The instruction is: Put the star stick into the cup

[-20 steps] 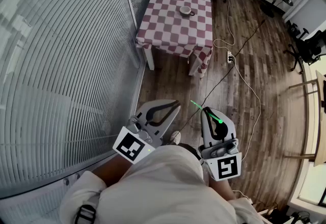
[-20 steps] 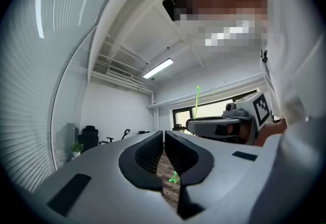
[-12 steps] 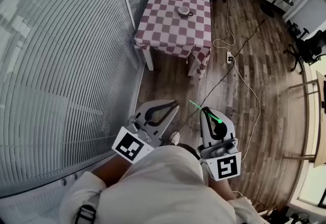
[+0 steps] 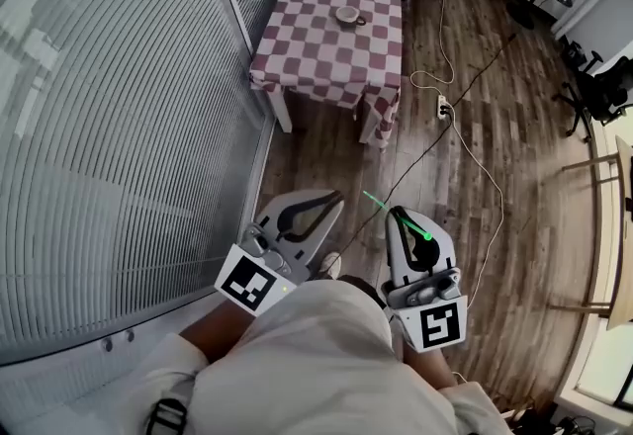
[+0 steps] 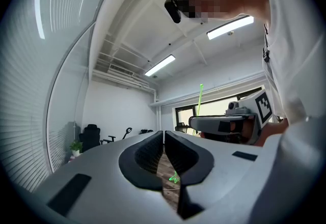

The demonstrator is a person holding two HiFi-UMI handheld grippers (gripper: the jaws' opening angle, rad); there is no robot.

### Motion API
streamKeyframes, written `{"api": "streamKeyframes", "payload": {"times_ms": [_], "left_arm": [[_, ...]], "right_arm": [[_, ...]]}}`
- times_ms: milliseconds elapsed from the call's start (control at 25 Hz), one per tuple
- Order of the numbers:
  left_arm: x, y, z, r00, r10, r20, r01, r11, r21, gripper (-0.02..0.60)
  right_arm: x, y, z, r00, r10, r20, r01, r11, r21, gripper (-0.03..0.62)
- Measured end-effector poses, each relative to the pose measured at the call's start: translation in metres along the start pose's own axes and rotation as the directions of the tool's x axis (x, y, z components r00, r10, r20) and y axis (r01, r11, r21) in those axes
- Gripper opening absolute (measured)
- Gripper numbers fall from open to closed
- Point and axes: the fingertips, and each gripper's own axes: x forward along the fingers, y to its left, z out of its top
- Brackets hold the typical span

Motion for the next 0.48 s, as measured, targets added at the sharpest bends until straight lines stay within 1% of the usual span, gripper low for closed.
{"api": "streamKeyframes", "payload": {"times_ms": [280, 480], "left_arm": [[0.018, -0.012, -0.003, 1.0, 0.019, -0.008, -0.019, 1.0, 0.004, 0.034], [0.026, -0.013, -0.005, 1.0, 0.026, -0.009, -0.026, 1.0, 0.007, 0.034]], "right_arm": [[-0.011, -0.021, -0.002, 1.0, 0.009, 0.004, -0.009, 1.0, 0.004, 0.038], [-0.009, -0.029, -0.004, 1.0, 0.018, 0.004, -0.018, 1.0, 0.007, 0.038]]}}
